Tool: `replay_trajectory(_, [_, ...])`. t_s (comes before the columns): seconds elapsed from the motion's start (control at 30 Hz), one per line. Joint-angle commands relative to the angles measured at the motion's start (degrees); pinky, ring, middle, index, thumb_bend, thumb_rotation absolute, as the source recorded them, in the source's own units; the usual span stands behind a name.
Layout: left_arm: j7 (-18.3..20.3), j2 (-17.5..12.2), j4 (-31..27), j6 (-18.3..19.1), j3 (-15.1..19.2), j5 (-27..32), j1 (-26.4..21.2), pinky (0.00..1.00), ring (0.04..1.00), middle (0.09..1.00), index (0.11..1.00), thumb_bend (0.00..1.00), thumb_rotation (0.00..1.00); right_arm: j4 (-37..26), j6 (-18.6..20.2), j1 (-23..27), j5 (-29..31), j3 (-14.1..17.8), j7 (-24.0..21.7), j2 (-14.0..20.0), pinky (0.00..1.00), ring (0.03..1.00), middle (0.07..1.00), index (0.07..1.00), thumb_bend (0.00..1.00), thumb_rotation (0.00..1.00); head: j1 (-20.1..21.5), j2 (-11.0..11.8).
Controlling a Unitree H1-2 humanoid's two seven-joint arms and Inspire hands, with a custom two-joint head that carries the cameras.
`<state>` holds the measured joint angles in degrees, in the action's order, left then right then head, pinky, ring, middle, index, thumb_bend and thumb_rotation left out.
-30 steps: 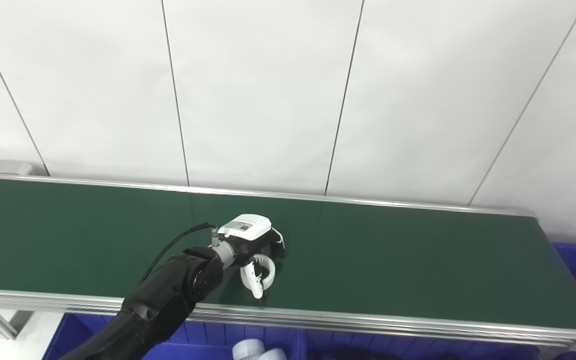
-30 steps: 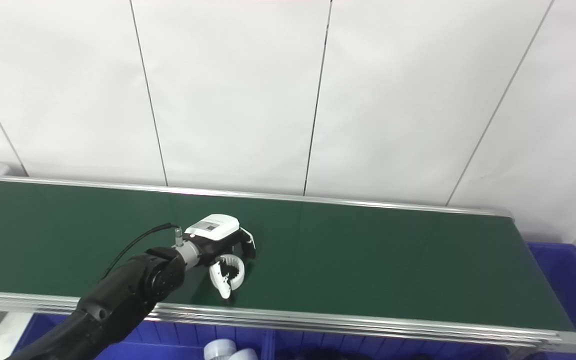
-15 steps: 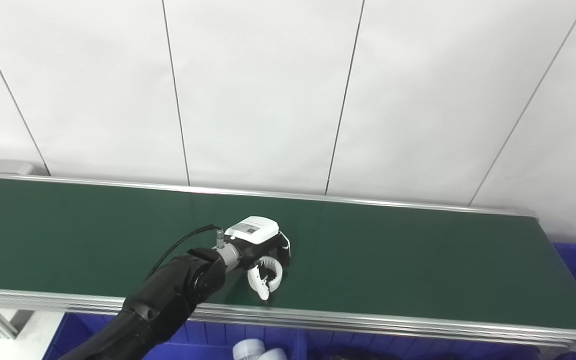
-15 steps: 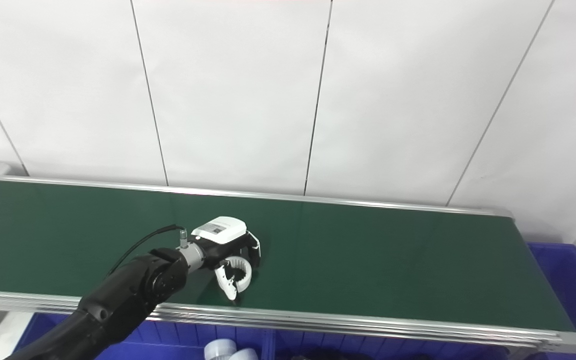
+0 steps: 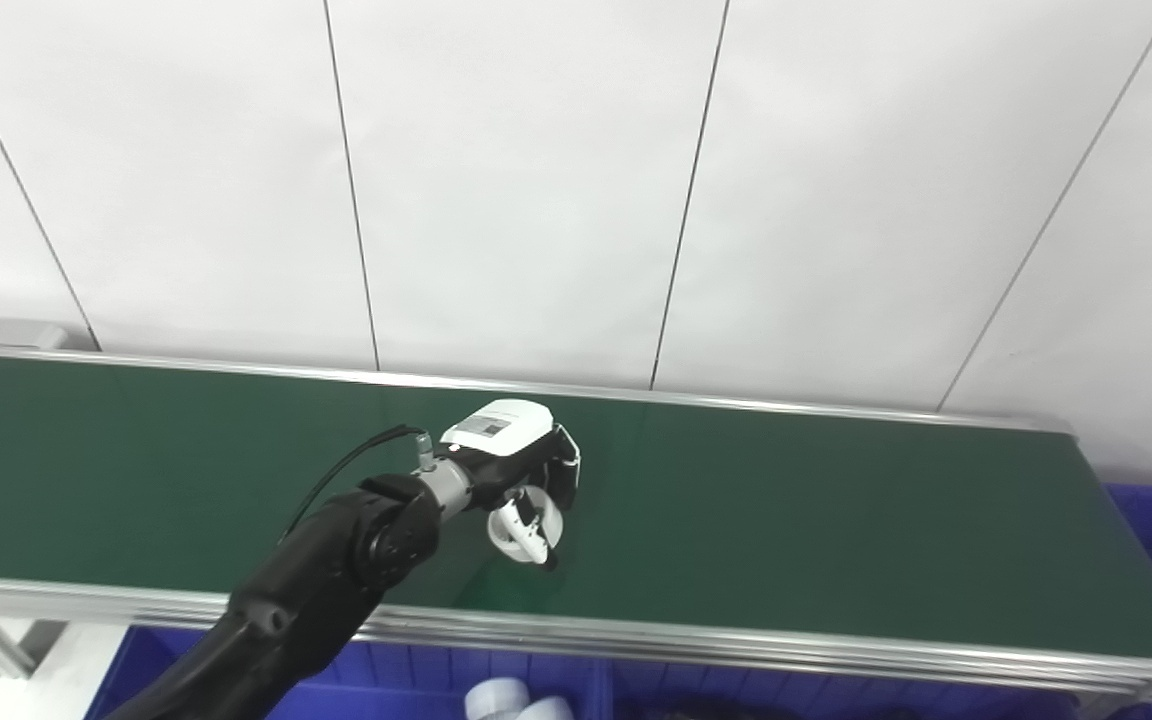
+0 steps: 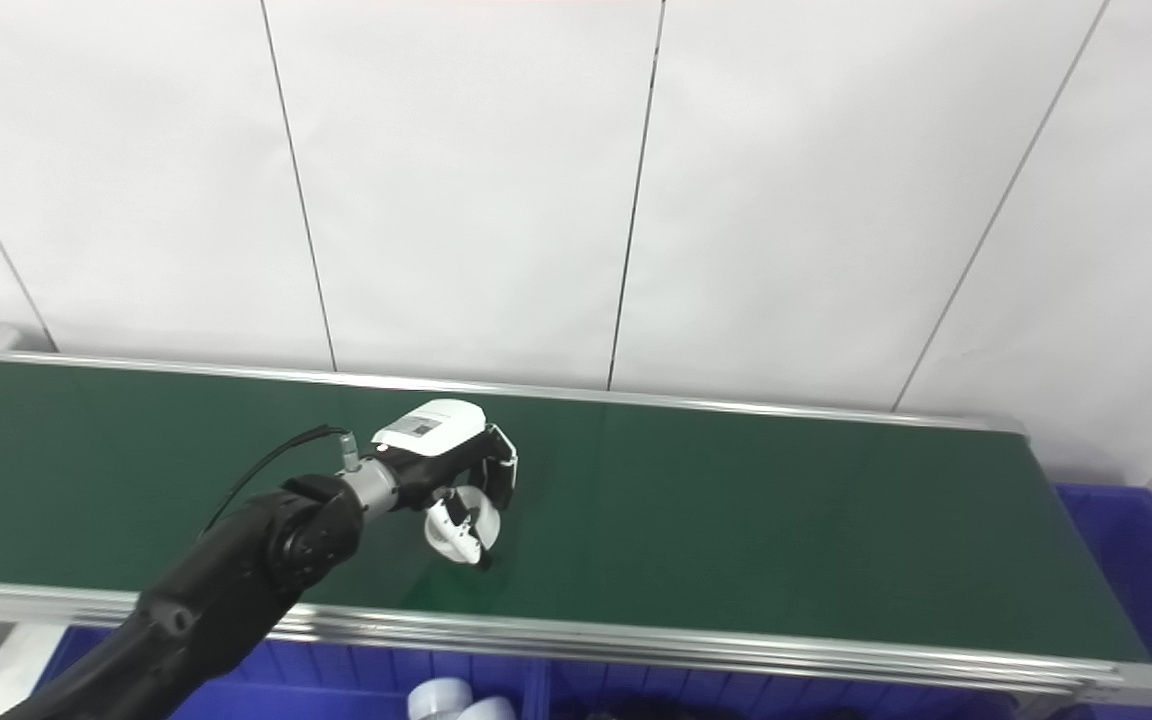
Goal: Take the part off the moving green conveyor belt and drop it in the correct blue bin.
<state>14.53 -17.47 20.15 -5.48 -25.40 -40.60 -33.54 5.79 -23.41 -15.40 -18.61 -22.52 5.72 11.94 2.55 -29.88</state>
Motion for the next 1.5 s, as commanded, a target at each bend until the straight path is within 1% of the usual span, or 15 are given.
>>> replay_trajectory(0.0, [1.3, -1.5, -4.5, 1.4, 1.6, 1.3, -1.2, 0.26, 0.449, 0.493, 0.407, 0.50, 0.00, -1.8, -3.5, 0.2, 0.1, 0.1, 0.1, -0.3, 0.89, 0.931, 0.947, 0.920, 0.32, 0.96, 0.0, -0.1])
replay_trajectory(0.2, [4.1, -3.1, -12.4, 3.2, 3.4, 1.8, 1.2, 0.26, 0.449, 0.491, 0.409, 0.50, 0.00, -1.6, -3.5, 0.4, 0.5, 0.0, 0.0, -0.3, 0.91, 0.938, 0.949, 0.921, 0.31, 0.96, 0.1, -0.6])
replay_trajectory(0.4, [6.7, -4.1, -18.1, 4.0, 5.1, 3.8, 3.8, 0.28, 0.450, 0.491, 0.406, 0.50, 0.00, -1.6, -3.3, 0.7, 0.5, 0.6, -0.9, -0.7, 0.92, 0.944, 0.956, 0.927, 0.32, 0.97, 0.6, -2.2])
replay_trajectory(0.43, [7.1, -4.2, -18.9, 4.3, 5.4, 4.3, 4.2, 0.28, 0.450, 0.491, 0.407, 0.50, 0.00, -2.0, -3.0, 0.8, 0.6, 0.9, -1.2, -0.9, 0.92, 0.945, 0.956, 0.927, 0.33, 0.97, 0.7, -3.7])
replay_trajectory(0.47, [7.5, -4.3, -19.5, 4.5, 5.6, 4.6, 4.4, 0.29, 0.450, 0.491, 0.408, 0.50, 0.00, -2.2, -2.8, 0.9, 0.7, 1.1, -1.5, -1.0, 0.92, 0.944, 0.956, 0.926, 0.33, 0.97, 0.7, -4.1])
replay_trajectory(0.5, [8.1, -4.3, -20.4, 4.9, 6.1, 5.4, 4.7, 0.29, 0.450, 0.491, 0.408, 0.50, 0.00, -3.0, -2.3, 1.0, 0.8, 1.4, -1.9, -1.2, 0.92, 0.944, 0.956, 0.926, 0.33, 0.97, 0.9, -6.3])
replay_trajectory(0.53, [8.6, -4.3, -21.0, 5.2, 6.4, 5.9, 4.9, 0.29, 0.450, 0.491, 0.410, 0.50, 0.00, -3.4, -1.9, 1.1, 0.9, 1.7, -2.2, -1.3, 0.91, 0.942, 0.955, 0.926, 0.34, 0.97, 0.9, -6.3])
replay_trajectory(0.57, [9.2, -4.5, -21.8, 5.5, 6.7, 6.6, 5.1, 0.29, 0.450, 0.491, 0.410, 0.50, 0.00, -4.3, -1.2, 1.4, 0.9, 2.0, -2.6, -1.6, 0.91, 0.941, 0.954, 0.926, 0.34, 0.97, 1.0, -9.4])
replay_trajectory(0.63, [10.3, -4.7, -23.1, 6.3, 7.2, 7.4, 5.2, 0.30, 0.450, 0.491, 0.404, 0.50, 0.00, -6.1, 0.3, 1.7, 0.9, 2.7, -3.5, -1.9, 0.90, 0.931, 0.947, 0.924, 0.35, 0.98, 1.1, -11.9])
replay_trajectory(0.67, [10.9, -4.9, -24.1, 6.8, 7.3, 7.7, 5.4, 0.30, 0.451, 0.491, 0.403, 0.50, 0.00, -7.4, 1.5, 2.1, 1.0, 3.1, -4.2, -2.1, 0.90, 0.929, 0.946, 0.924, 0.36, 0.98, 1.2, -14.4])
replay_trajectory(0.7, [11.4, -5.0, -24.7, 7.2, 7.4, 7.8, 5.6, 0.31, 0.451, 0.491, 0.406, 0.50, 0.00, -8.2, 2.3, 2.3, 1.1, 3.4, -4.8, -2.2, 0.88, 0.922, 0.943, 0.920, 0.34, 0.98, 1.2, -14.4])
replay_trajectory(0.73, [11.7, -5.0, -25.2, 7.3, 7.5, 8.1, 6.0, 0.32, 0.452, 0.491, 0.407, 0.50, 0.00, -9.0, 3.1, 2.8, 1.2, 3.7, -5.3, -2.4, 0.88, 0.920, 0.942, 0.918, 0.34, 0.98, 1.4, -16.0])
replay_trajectory(0.93, [10.7, -4.5, -24.7, 5.3, 7.5, 9.0, 10.4, 0.34, 0.453, 0.491, 0.384, 0.50, 0.00, -8.6, 3.6, 4.7, 2.9, 5.1, -7.6, -3.2, 0.88, 0.923, 0.935, 0.914, 0.34, 0.96, 2.0, -16.1])
replay_trajectory(1.13, [8.1, -3.5, -21.1, 3.7, 6.1, 7.7, 16.8, 0.31, 0.452, 0.492, 0.410, 0.50, 0.00, -8.9, 5.0, 5.7, 0.5, 6.3, -7.6, -4.1, 0.88, 0.917, 0.932, 0.905, 0.36, 0.96, 2.9, -15.8])
replay_trajectory(1.47, [4.9, -2.1, -14.8, 1.6, 3.9, 6.3, 19.3, 0.33, 0.455, 0.495, 0.410, 0.50, 0.00, -9.8, 5.6, 7.1, 0.5, 7.5, -8.7, -4.5, 0.88, 0.925, 0.942, 0.916, 0.35, 0.98, 3.2, -15.5])
